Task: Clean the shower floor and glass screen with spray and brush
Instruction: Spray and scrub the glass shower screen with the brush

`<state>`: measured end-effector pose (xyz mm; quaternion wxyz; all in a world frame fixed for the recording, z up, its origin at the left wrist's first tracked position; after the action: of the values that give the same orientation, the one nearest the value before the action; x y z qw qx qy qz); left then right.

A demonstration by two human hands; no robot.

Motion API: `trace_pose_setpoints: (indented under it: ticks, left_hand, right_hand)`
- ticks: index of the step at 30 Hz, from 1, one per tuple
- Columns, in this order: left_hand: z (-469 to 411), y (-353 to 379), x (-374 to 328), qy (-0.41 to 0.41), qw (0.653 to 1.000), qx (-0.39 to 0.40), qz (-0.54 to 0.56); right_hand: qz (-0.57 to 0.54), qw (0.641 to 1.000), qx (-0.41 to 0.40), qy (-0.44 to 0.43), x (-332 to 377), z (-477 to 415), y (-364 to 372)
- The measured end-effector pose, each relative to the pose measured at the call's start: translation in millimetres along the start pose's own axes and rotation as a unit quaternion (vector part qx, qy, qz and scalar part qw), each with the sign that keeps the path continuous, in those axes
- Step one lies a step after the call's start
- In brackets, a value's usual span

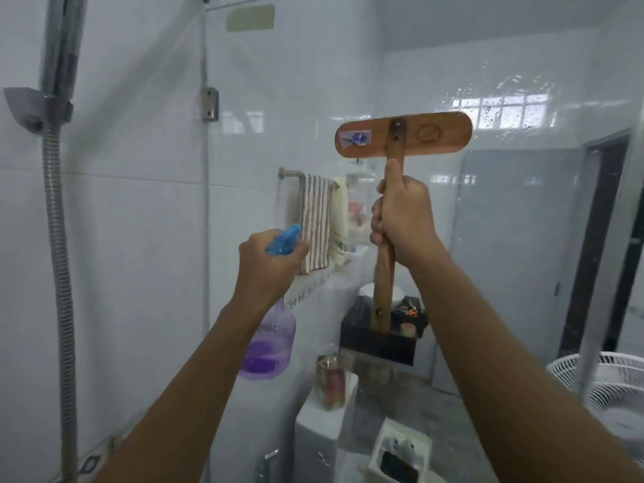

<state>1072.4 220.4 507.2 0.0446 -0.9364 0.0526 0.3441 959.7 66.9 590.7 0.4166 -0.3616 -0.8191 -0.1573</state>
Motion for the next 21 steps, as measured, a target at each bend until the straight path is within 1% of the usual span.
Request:
trace_pose_setpoints:
  ticks: [2, 5, 10, 12, 14, 17, 21]
  left_hand:
    - [1.7, 11.3, -5.6, -0.014, 0.999, 0.028, 0.034]
    - [2.8, 24.8, -13.1, -0.022, 0.995, 0.022, 0.092]
    - [2.9, 42.8, -23.5, 0.012, 0.998, 0.008, 0.068]
    - [0.9, 46.5, -26.9, 0.026, 0.998, 0.021, 0.058]
    - [-0.8, 49.1, -29.6, 0.026, 0.997, 0.029, 0.068]
    - [-1.9, 53.7, -32.2, 0.021, 0.996, 0.013, 0.081]
    - [2.0, 54.1, -42.0, 0.071, 0.996, -0.007, 0.048]
  right_hand:
    - [0.005, 1.0, -0.008, 0.009, 1.6, 2.1, -15.3]
    - [0.038, 0.999, 0.0, 0.016, -11.1, 16.4, -28.2]
    - [0.062, 0.998, 0.016, 0.024, -9.8, 23.3, -40.1]
    - [0.07, 0.997, 0.023, 0.028, -5.1, 22.5, -42.0]
    - [0.076, 0.996, 0.029, 0.03, -2.8, 22.4, -41.6]
    - [0.076, 0.996, 0.031, 0.029, -2.2, 22.7, -40.7]
    - [0.073, 0.997, 0.028, 0.029, -3.8, 21.7, -41.0]
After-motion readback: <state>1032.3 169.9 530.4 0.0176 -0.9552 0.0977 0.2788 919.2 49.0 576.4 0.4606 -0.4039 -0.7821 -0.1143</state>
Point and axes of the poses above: each hand's wrist, its own z-axis away from the middle knuckle, its own y-axis out of the palm, x = y × z, the point moved 2 cm from there along -z, towards the middle knuckle, and after that the axes turned 7 degrees about z, right-handed, at the moved point
